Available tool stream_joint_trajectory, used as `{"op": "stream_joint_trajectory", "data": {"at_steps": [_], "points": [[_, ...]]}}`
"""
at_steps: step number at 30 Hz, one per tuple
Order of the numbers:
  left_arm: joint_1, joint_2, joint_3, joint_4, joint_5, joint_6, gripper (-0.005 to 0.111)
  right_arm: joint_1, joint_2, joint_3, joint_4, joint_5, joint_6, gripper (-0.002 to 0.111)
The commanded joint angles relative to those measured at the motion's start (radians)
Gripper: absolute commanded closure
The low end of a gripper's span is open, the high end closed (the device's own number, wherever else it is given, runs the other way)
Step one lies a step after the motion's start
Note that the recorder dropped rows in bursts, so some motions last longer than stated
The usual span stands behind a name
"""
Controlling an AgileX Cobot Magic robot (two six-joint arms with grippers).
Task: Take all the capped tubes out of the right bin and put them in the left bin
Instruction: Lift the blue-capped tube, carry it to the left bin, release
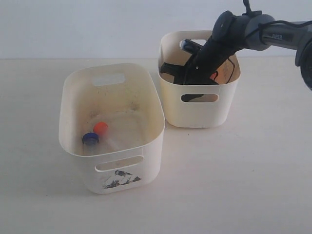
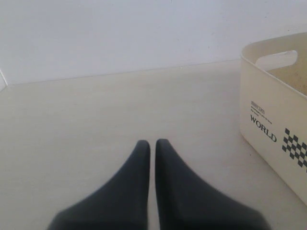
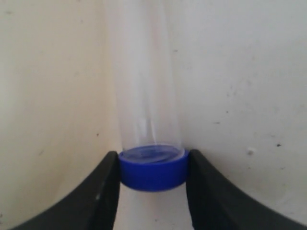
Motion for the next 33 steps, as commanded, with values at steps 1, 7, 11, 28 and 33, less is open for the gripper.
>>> {"op": "stream_joint_trajectory", "data": {"at_steps": [1,7,11,28,33], "points": [[0.001,-0.002,-0.004,-0.011,-0.009,-0.012,0.102,-0.003,-0.037,0.007,-0.029,-0.022,-0.005,0.108],[0.001,-0.002,-0.004,-0.011,-0.009,-0.012,0.102,-0.011,-0.146,0.007,-0.100,-0.018,0.015,0.108],[0.001,-0.002,-0.004,-0.011,-0.009,-0.012,0.102,-0.011,-0.232,0.007,-0.170,-0.006,0.047,0.108],[0.001,-0.002,-0.004,-0.011,-0.009,-0.012,0.102,0.079,-0.625,0.007,-0.177,0.305,0.013,0.108],[0.001,-0.002,-0.004,-0.011,-0.009,-0.012,0.102,0.247,-0.689,0.095,-0.177,0.305,0.048,0.108]]}}
